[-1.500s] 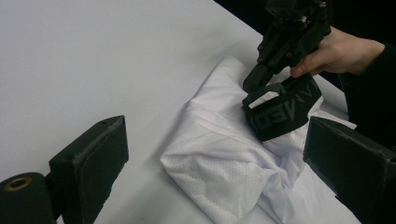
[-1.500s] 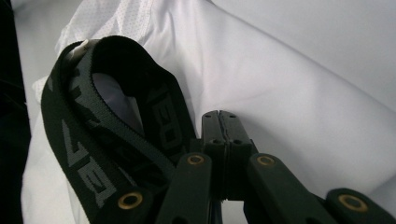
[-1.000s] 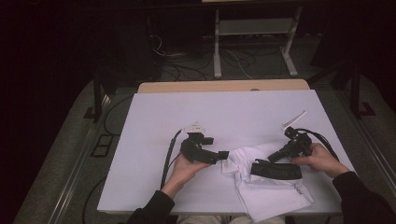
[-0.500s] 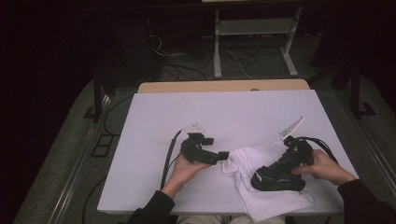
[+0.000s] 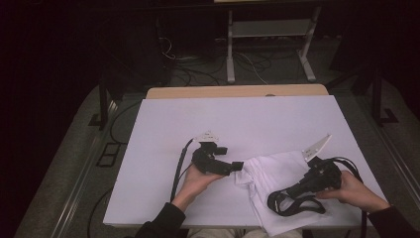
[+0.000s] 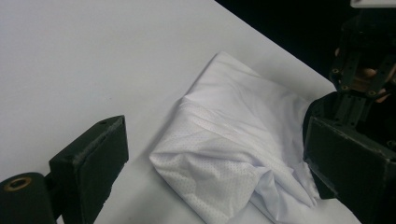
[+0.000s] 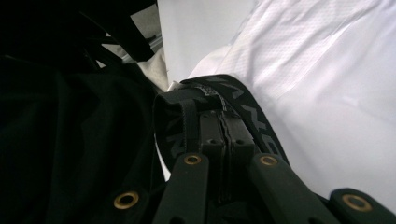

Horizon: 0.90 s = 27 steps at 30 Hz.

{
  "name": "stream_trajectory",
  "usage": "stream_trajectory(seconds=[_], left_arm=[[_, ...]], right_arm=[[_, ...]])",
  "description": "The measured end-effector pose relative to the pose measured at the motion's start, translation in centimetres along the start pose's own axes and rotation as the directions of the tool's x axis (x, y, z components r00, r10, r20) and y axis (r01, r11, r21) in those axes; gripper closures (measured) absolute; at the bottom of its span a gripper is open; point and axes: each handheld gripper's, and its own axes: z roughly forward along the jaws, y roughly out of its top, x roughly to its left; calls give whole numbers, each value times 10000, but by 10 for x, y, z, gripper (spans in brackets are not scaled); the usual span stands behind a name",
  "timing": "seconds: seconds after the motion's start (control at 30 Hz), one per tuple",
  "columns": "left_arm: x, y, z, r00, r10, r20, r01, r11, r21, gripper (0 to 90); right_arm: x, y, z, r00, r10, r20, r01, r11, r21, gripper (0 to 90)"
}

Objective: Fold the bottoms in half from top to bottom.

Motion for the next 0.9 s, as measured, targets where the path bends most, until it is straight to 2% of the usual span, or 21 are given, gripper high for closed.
stream_trajectory(seconds=[0.23, 0.63, 0.8, 0.9], left_arm=[[-2, -1, 2, 10000, -3, 49, 3, 10000, 56, 60], [-3, -2, 5, 10000, 11, 71, -12, 9999, 117, 60], [-3, -3, 5, 9999, 26, 103, -28, 9999, 139, 60], [-3, -3, 6, 9999, 38, 115, -40, 9998, 173, 60]], right_arm=[[14, -11, 8, 9997, -144, -173, 150, 9993, 335, 862], [21, -29, 28, 9996, 43, 287, -65, 9972, 740, 880], [24, -32, 35, 9987, -76, 505, 21, 9942, 1079, 881], [25, -33, 38, 9988, -109, 480, 51, 9929, 1185, 882]])
